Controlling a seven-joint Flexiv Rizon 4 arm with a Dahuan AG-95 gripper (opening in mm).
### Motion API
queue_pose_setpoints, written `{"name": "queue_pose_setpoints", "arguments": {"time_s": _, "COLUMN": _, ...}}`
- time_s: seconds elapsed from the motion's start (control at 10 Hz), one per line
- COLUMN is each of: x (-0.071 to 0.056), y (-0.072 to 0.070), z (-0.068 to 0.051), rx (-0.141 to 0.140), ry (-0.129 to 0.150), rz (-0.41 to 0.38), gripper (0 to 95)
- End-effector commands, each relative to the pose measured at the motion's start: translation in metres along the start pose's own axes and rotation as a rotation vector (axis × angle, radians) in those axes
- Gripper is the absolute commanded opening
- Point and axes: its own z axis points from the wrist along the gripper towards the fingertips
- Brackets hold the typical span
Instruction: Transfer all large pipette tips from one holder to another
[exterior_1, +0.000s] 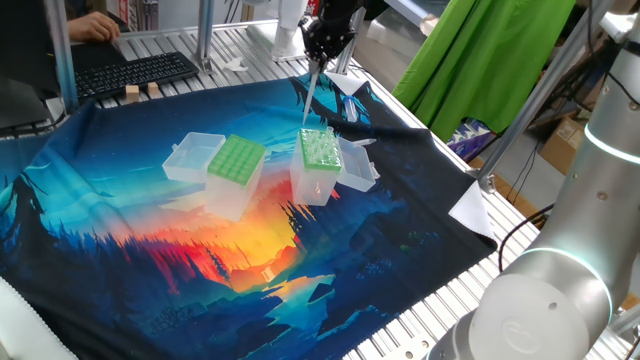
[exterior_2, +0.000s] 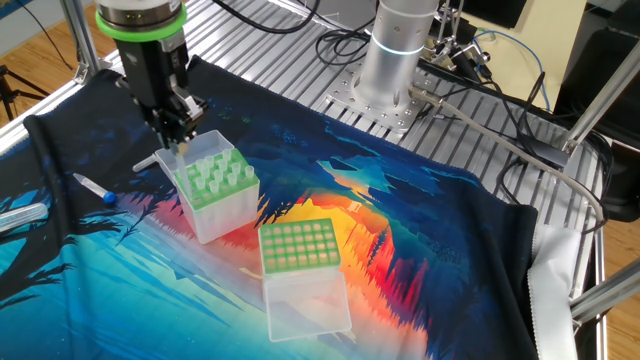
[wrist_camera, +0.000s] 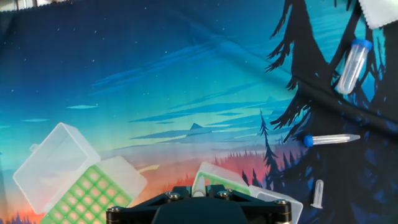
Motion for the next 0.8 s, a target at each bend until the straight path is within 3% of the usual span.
{"name": "queue_pose_setpoints", "arguments": {"time_s": 0.1, "x": 0.0040, "y": -0.0015, "z": 0.0026, "rx": 0.001, "ry": -0.008, "rz": -0.005, "gripper": 0.0}}
{"name": "queue_pose_setpoints", "arguments": {"time_s": 0.5, "x": 0.0101, "y": -0.0019, "z": 0.0083, "rx": 0.001, "ry": -0.018, "rz": -0.002, "gripper": 0.0}}
{"name": "queue_pose_setpoints", "arguments": {"time_s": 0.8, "x": 0.0129, "y": -0.0036, "z": 0.0046, "rx": 0.001, "ry": -0.016, "rz": 0.001, "gripper": 0.0}}
